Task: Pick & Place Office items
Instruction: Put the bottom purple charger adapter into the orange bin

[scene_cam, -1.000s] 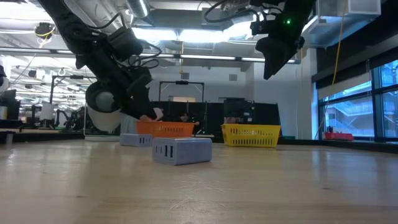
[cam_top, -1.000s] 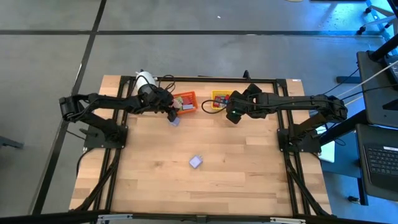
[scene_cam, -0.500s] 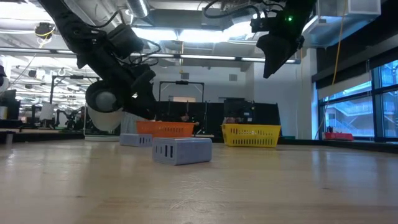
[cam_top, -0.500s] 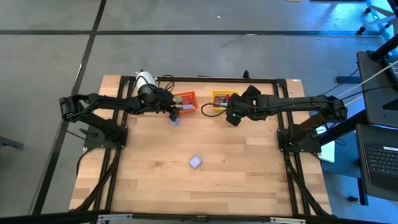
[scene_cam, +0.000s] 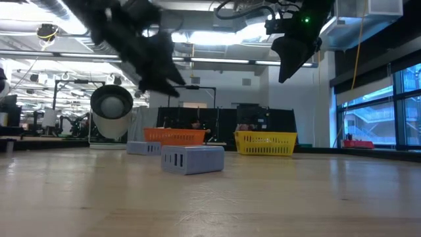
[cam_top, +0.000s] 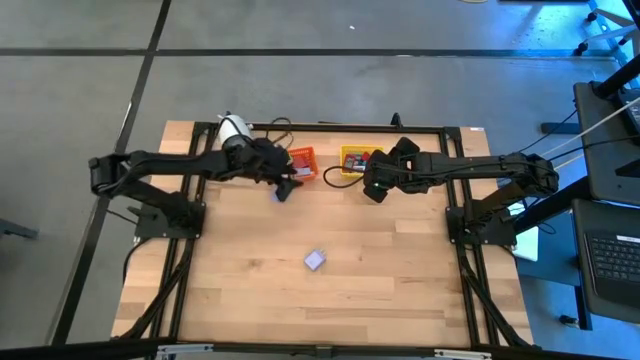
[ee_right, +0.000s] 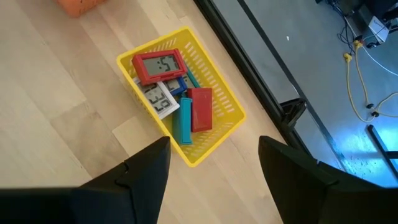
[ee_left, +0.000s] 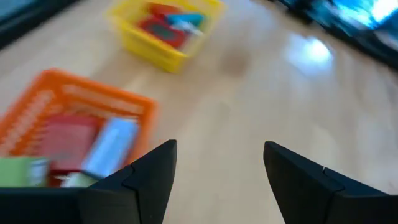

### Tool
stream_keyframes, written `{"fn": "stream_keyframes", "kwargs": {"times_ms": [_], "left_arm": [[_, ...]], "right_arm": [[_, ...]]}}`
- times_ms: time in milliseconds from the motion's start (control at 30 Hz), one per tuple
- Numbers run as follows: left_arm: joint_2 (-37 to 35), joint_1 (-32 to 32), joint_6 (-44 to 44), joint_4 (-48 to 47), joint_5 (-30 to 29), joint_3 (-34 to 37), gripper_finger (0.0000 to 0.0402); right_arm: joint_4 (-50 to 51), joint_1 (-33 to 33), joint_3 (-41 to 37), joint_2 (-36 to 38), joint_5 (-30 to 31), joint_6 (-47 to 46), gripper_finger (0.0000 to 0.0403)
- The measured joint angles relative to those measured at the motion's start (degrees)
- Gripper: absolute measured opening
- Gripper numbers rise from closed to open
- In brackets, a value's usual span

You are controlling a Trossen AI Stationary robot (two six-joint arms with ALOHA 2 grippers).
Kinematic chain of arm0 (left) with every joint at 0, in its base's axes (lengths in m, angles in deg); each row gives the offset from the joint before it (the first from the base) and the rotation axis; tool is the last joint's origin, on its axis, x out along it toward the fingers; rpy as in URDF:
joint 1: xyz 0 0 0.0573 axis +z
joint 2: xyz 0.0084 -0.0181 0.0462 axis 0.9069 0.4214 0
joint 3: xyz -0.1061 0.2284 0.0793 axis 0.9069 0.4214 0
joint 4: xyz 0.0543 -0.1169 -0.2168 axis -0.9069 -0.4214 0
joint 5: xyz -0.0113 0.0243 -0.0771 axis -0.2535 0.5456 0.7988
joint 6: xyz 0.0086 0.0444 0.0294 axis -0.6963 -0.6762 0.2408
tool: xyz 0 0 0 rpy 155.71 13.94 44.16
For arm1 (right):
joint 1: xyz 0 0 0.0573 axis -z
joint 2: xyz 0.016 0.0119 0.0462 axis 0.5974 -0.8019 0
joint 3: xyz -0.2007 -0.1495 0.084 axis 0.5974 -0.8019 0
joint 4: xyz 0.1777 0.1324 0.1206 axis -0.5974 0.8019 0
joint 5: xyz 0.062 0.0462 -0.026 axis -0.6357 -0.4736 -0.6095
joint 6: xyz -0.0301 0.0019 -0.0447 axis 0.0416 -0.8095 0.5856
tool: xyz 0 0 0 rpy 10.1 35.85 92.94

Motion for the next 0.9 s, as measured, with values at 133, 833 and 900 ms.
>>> {"fn": "stream_keyframes", "kwargs": {"times_ms": [133, 833, 900], "left_arm": [[-1.1, -5.74, -2.91, -12.3, 0.19, -5.84, 0.0237], [15.84, -29.04, 25.79, -15.17, -2.57, -15.09, 0.0237], [19.37, -30.36, 25.85, -15.33, -1.52, -16.83, 0.0237]], "right_arm": [[0.0, 0.0, 0.0, 0.0, 0.01, 0.34, 0.0245], [-1.61, 1.4, -0.02, 0.0, 2.31, 1.38, 0.0245], [-1.61, 1.51, -0.02, 0.0, 1.97, 1.4, 0.0245]]}}
